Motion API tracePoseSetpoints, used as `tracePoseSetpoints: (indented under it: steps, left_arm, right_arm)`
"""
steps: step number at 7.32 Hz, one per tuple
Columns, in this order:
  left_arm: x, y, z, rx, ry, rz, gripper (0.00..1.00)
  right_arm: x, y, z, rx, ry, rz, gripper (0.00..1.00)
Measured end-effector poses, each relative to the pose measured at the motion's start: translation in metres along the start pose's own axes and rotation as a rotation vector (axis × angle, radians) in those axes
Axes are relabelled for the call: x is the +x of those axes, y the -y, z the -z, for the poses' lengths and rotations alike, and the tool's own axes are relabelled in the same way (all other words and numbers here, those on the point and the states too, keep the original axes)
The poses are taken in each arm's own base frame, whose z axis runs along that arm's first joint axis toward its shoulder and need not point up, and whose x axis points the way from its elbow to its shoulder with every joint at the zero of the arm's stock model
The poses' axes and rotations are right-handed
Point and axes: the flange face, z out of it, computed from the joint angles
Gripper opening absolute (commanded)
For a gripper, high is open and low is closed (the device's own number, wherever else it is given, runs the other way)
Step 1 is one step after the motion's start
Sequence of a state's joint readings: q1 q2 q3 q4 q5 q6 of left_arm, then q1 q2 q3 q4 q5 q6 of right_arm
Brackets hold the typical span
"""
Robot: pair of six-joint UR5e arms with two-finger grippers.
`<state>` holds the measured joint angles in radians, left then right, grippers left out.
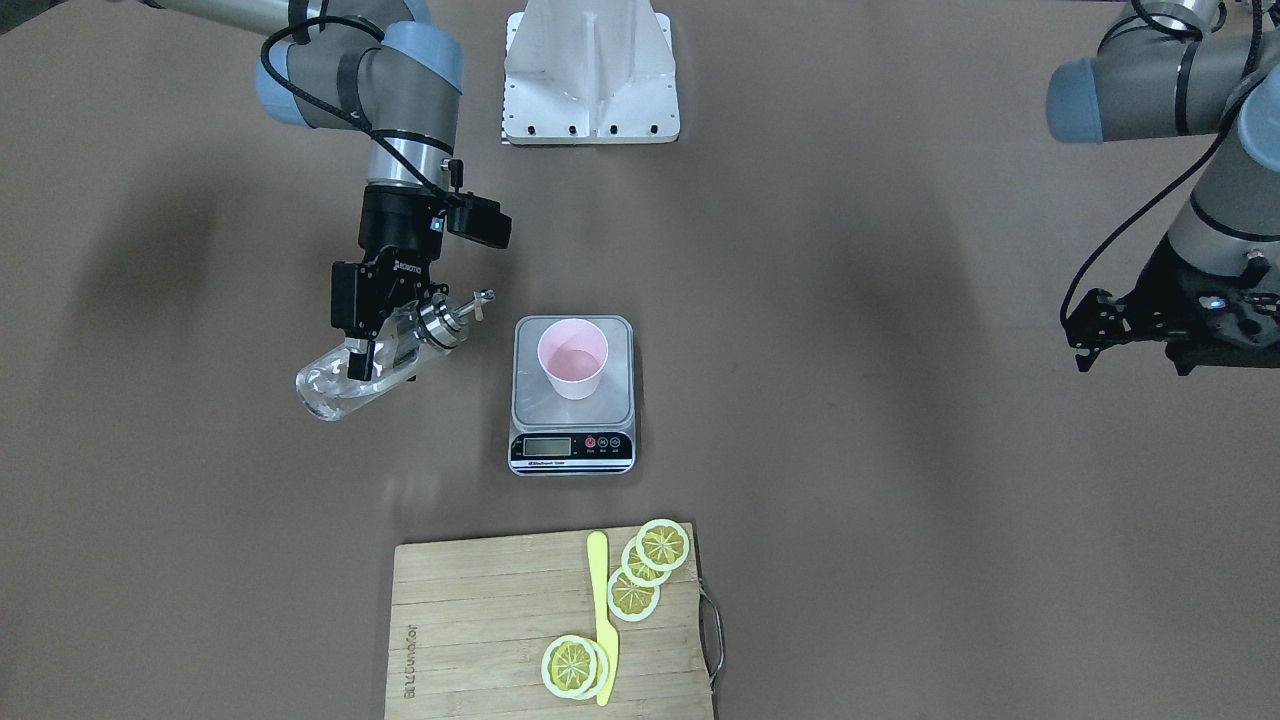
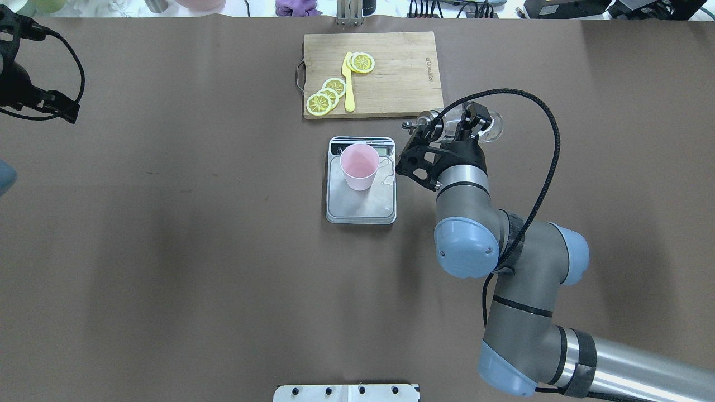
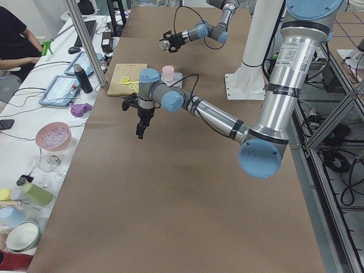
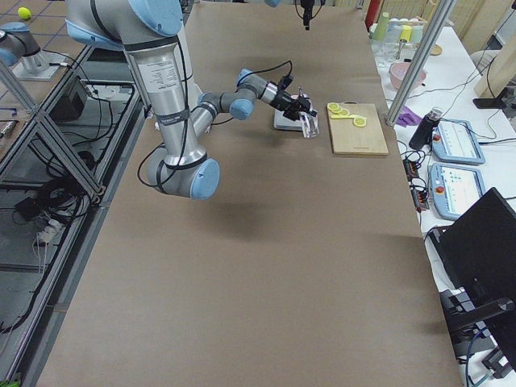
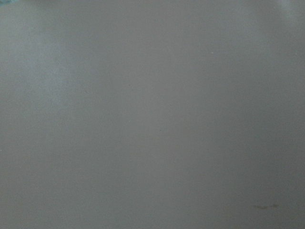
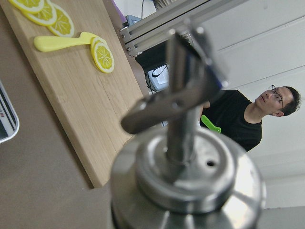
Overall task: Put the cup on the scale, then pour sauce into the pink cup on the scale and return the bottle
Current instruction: 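Tilt the bottle with the right gripper to pour into the pink cup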
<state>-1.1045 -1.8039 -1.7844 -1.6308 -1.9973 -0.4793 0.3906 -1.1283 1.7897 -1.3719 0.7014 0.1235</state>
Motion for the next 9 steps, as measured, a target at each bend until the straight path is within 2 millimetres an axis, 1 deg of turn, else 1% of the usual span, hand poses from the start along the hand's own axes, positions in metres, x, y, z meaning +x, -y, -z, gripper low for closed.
tracePoseSetpoints:
  steps: [2, 4, 6, 9]
  left_arm:
    - [-0.004, -0.001, -0.003, -0.007, 0.004, 0.007, 0.98]
    - [-0.008, -0.002, -0.003, -0.009, 0.008, 0.012, 0.98]
    - [-0.010, -0.002, -0.005, -0.013, 0.011, 0.015, 0.98]
    - [-0.014, -0.003, -0.012, -0.025, 0.018, 0.022, 0.98]
  right_arm:
    - [-0.012, 0.010, 0.007, -0.024, -0.029, 0.080, 0.00]
    - [-0.024, 0.015, 0.009, -0.044, -0.064, 0.152, 0.00]
    - [-0.035, 0.024, 0.006, -0.064, -0.096, 0.225, 0.00]
    - [-0.050, 0.039, -0.004, -0.080, -0.123, 0.262, 0.00]
